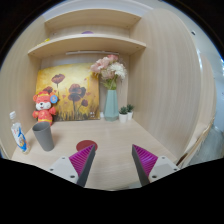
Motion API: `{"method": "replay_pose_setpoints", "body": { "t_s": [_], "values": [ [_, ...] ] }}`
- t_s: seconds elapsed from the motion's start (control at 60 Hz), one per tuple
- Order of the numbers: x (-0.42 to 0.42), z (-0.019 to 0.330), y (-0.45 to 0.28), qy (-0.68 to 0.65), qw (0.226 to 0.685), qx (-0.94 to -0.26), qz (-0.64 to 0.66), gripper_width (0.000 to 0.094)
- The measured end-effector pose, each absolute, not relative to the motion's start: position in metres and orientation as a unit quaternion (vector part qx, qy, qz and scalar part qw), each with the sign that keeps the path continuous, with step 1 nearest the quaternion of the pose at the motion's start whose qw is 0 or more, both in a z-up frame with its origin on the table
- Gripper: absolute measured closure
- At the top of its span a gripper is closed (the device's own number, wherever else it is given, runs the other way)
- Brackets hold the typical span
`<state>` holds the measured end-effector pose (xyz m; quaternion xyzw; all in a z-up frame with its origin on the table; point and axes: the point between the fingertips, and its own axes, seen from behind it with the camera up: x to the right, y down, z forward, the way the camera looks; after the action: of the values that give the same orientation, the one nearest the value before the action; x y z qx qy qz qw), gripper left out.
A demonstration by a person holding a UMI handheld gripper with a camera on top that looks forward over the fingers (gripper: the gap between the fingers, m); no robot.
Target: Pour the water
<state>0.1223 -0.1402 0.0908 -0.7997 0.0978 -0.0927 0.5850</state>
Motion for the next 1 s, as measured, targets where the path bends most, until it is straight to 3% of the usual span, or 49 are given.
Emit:
{"method": "replay_pose_setpoints", "body": {
  "t_s": [0.117, 0.45, 0.717, 1.0],
  "values": [
    [0.09, 0.077, -0.145, 0.088, 0.575, -0.809, -0.081, 0.0187],
    [-0.102, 0.04, -0.158, -0.006, 0.555, -0.832, -0.005, 0.0187],
    [-0.227, 0.039, -0.138, -0.04, 0.556, -0.829, 0.045, 0.0184],
    [-0.272, 0.05, -0.086, -0.031, 0.571, -0.82, 0.042, 0.0186]
  ]
}}
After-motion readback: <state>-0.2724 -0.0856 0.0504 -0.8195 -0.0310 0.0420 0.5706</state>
